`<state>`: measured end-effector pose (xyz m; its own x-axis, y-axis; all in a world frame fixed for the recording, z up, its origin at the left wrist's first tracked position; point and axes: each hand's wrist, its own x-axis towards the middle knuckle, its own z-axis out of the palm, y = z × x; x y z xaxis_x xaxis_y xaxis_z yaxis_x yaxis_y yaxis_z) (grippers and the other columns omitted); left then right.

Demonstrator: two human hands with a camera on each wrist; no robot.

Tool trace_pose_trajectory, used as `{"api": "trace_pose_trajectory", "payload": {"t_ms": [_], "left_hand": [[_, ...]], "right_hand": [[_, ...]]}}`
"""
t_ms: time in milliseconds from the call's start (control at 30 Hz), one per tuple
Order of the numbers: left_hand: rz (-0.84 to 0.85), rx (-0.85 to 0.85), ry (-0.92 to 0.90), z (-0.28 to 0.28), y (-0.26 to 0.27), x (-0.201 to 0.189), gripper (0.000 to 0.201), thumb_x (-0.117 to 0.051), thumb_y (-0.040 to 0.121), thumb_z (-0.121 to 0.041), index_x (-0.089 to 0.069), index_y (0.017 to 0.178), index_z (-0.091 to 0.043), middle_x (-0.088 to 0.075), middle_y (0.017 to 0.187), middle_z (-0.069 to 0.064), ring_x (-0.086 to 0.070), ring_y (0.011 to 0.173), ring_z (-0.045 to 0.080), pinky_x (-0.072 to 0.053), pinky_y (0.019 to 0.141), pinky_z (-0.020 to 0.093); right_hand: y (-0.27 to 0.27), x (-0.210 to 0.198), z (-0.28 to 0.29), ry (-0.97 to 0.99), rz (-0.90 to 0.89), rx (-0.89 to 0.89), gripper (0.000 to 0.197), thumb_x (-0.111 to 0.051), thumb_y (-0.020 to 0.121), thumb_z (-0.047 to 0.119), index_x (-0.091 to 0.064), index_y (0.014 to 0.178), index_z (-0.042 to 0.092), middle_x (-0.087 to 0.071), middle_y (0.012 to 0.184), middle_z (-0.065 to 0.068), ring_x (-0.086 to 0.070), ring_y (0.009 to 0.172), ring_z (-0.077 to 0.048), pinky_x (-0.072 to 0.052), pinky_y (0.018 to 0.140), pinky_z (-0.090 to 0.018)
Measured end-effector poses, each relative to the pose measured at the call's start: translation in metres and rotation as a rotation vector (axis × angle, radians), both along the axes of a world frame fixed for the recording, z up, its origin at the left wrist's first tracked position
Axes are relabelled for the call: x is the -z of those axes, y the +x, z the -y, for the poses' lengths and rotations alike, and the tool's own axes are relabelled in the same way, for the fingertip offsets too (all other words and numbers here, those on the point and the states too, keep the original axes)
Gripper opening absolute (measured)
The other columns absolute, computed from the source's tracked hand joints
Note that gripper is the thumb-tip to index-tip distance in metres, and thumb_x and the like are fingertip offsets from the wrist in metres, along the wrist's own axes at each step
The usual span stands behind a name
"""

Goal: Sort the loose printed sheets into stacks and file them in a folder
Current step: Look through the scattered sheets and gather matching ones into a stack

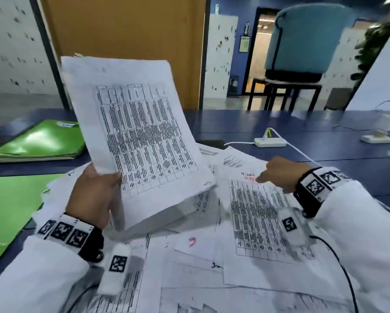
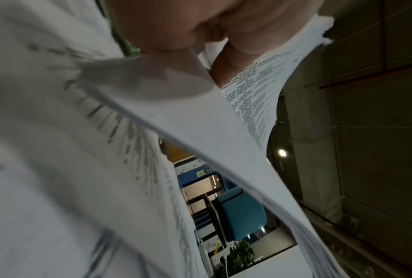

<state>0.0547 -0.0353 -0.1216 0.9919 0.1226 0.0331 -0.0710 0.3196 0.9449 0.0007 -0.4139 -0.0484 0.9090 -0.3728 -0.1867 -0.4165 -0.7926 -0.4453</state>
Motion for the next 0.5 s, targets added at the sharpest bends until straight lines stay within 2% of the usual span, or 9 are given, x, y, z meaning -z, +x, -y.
{"api": "trace_pose_trajectory", "payload": {"t_ms": [33, 67, 100, 133, 200, 267, 333, 433, 500], "left_hand": [[-0.045, 0.029, -0.008, -0.003, 0.005, 0.010, 0.036, -0.073, 0.076, 0.000, -0.074, 0.112, -0.005, -0.065, 0.110, 0.020, -0.067, 0.102, 0.042, -0.053, 0.091, 0.036], [-0.075, 0.080, -0.100, -0.002, 0.009, 0.016, 0.043, -0.071, 0.076, -0.003, -0.070, 0.120, -0.001, -0.064, 0.108, 0.017, -0.067, 0.098, 0.038, -0.053, 0.089, 0.037], [-0.054, 0.046, -0.106, -0.001, 0.010, 0.021, 0.051, -0.068, 0.078, -0.006, -0.063, 0.128, 0.001, -0.063, 0.105, 0.012, -0.066, 0.093, 0.031, -0.053, 0.087, 0.036], [-0.023, -0.017, -0.001, 0.000, 0.012, 0.028, 0.053, -0.066, 0.082, -0.005, -0.056, 0.134, 0.002, -0.064, 0.105, 0.009, -0.065, 0.091, 0.025, -0.053, 0.087, 0.037], [-0.070, -0.026, 0.064, 0.002, 0.015, 0.029, 0.045, -0.058, 0.093, 0.002, -0.054, 0.138, 0.002, -0.066, 0.113, 0.011, -0.065, 0.092, 0.023, -0.051, 0.090, 0.039], [-0.116, -0.106, 0.094, -0.002, 0.021, 0.038, 0.037, -0.057, 0.095, 0.005, -0.063, 0.130, -0.004, -0.072, 0.114, 0.011, -0.070, 0.096, 0.028, -0.053, 0.086, 0.037], [-0.145, -0.156, 0.060, -0.001, 0.020, 0.039, 0.027, -0.058, 0.095, 0.006, -0.067, 0.118, -0.003, -0.077, 0.100, 0.008, -0.074, 0.094, 0.028, -0.056, 0.075, 0.032], [-0.165, -0.151, 0.012, -0.001, 0.018, 0.038, 0.021, -0.056, 0.094, 0.009, -0.067, 0.095, -0.009, -0.078, 0.072, -0.003, -0.075, 0.063, 0.012, -0.056, 0.050, 0.022], [-0.191, -0.142, -0.041, -0.004, 0.021, 0.039, 0.020, -0.059, 0.092, 0.007, -0.067, 0.092, -0.012, -0.078, 0.080, 0.002, -0.075, 0.067, 0.019, -0.057, 0.053, 0.026]], "right_hand": [[-0.004, 0.003, 0.013, -0.090, -0.080, 0.026, 0.057, -0.072, 0.083, 0.034, -0.055, 0.131, 0.008, -0.062, 0.117, -0.009, -0.058, 0.095, -0.027, -0.043, 0.071, -0.026], [-0.010, 0.006, 0.025, -0.179, -0.145, 0.041, 0.063, -0.073, 0.083, 0.037, -0.052, 0.138, 0.015, -0.058, 0.131, -0.007, -0.057, 0.092, -0.024, -0.042, 0.072, -0.026], [-0.015, 0.008, 0.031, -0.253, -0.205, 0.039, 0.066, -0.073, 0.084, 0.039, -0.048, 0.142, 0.020, -0.053, 0.139, -0.006, -0.058, 0.095, -0.023, -0.045, 0.075, -0.026], [-0.018, 0.011, 0.034, -0.307, -0.243, 0.027, 0.070, -0.074, 0.083, 0.041, -0.047, 0.144, 0.021, -0.050, 0.143, -0.006, -0.058, 0.106, -0.024, -0.046, 0.083, -0.026], [-0.024, 0.018, 0.036, -0.341, -0.277, 0.047, 0.074, -0.077, 0.079, 0.044, -0.050, 0.142, 0.017, -0.049, 0.146, -0.009, -0.051, 0.126, -0.025, -0.045, 0.095, -0.026], [-0.032, 0.017, 0.023, -0.387, -0.376, 0.040, 0.063, -0.071, 0.085, 0.046, -0.055, 0.138, 0.017, -0.050, 0.147, -0.007, -0.048, 0.132, -0.022, -0.043, 0.094, -0.022], [-0.033, 0.017, 0.014, -0.389, -0.401, 0.020, 0.053, -0.058, 0.095, 0.045, -0.053, 0.140, 0.016, -0.047, 0.149, -0.005, -0.046, 0.135, -0.021, -0.040, 0.102, -0.024], [-0.034, 0.016, 0.005, -0.429, -0.369, 0.006, 0.059, -0.045, 0.100, 0.050, -0.046, 0.145, 0.013, -0.045, 0.151, -0.005, -0.043, 0.137, -0.020, -0.038, 0.103, -0.023], [-0.032, 0.017, 0.007, -0.422, -0.374, 0.003, 0.057, -0.045, 0.101, 0.048, -0.046, 0.145, 0.012, -0.046, 0.150, -0.005, -0.044, 0.137, -0.020, -0.038, 0.101, -0.022]]}}
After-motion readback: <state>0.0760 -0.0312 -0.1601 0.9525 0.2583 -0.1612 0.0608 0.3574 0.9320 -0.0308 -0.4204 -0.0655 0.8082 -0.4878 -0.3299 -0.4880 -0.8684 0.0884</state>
